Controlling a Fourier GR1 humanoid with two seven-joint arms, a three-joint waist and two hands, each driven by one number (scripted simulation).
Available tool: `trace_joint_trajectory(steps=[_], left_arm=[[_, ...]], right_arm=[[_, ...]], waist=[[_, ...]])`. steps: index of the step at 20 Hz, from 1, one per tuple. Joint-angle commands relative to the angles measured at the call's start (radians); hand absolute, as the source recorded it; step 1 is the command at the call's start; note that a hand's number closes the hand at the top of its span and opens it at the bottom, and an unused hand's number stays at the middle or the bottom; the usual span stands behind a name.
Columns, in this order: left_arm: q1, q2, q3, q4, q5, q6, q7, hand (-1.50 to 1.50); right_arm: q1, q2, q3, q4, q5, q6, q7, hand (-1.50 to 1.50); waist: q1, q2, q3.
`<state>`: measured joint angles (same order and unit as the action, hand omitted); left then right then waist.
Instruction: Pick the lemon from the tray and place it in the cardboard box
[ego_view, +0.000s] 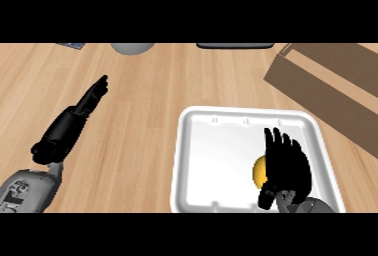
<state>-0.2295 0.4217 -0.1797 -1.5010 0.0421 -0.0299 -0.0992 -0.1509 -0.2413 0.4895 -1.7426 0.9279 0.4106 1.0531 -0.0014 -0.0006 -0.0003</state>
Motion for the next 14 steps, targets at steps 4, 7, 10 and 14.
trace_joint_trajectory(steps=[4,7,10,14], left_arm=[[0.07,-0.009,0.026,-0.185,-0.004,-0.037,0.107,0.0],[0.048,-0.031,0.058,-0.021,-0.035,-0.062,-0.039,0.0],[-0.018,-0.036,0.089,0.046,-0.028,-0.097,-0.025,0.0],[0.035,-0.095,0.044,-0.053,-0.092,-0.053,0.043,0.0]], right_arm=[[0.001,0.012,-0.034,0.097,0.046,0.012,-0.082,1.5],[-0.032,0.025,0.007,0.195,0.147,-0.1,-0.178,1.5],[-0.025,-0.019,-0.012,0.096,0.175,-0.07,-0.195,1.5],[-0.023,-0.017,0.002,0.09,0.234,-0.088,-0.225,1.5]], waist=[[0.009,-0.001,0.001],[0.006,0.002,0.0],[-0.002,0.001,0.0],[0.002,0.0,0.0]])
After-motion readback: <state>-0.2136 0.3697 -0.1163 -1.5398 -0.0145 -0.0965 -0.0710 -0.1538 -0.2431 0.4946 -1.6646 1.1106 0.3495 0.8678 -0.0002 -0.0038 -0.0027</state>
